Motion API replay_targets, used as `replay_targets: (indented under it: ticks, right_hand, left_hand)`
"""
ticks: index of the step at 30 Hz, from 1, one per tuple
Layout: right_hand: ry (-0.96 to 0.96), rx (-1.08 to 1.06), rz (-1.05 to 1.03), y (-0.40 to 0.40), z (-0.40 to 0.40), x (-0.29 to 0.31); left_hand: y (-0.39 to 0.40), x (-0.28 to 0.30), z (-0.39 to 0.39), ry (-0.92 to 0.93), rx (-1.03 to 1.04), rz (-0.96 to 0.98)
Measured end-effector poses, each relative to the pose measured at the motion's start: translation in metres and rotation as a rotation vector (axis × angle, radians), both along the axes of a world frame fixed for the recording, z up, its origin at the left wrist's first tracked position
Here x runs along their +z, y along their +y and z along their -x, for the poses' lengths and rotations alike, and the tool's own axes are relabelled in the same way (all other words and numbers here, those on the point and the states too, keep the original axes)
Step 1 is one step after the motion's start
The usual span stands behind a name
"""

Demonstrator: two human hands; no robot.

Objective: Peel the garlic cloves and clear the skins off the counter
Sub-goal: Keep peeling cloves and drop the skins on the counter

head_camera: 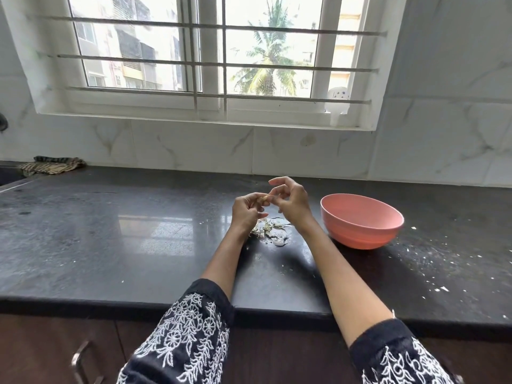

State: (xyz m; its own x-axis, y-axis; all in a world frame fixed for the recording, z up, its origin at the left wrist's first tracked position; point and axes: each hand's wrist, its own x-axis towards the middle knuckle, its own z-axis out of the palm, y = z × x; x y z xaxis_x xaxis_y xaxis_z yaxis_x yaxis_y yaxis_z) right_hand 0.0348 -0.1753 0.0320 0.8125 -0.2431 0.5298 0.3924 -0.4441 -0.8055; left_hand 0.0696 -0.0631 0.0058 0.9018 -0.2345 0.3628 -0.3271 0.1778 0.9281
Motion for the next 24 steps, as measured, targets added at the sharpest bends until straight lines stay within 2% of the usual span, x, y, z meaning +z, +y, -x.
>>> replay_targets:
  ticks: [7,17,24]
  right_hand:
    - [0.033,0.013,0.028,-0.004,-0.002,-0.001]
    - [0.113,0.013,0.153,-0.006,-0.008,-0.006]
    - [0.101,0.009,0.090,-0.006,-0.008,-0.006]
  left_hand:
    - [0.000,-0.001,-0.003,-0.006,0.002,-0.042]
    - [0.000,-0.007,-0.011,-0.175,0.157,-0.298]
    - [0.000,-0.004,-0.008,-0.086,0.138,-0.178]
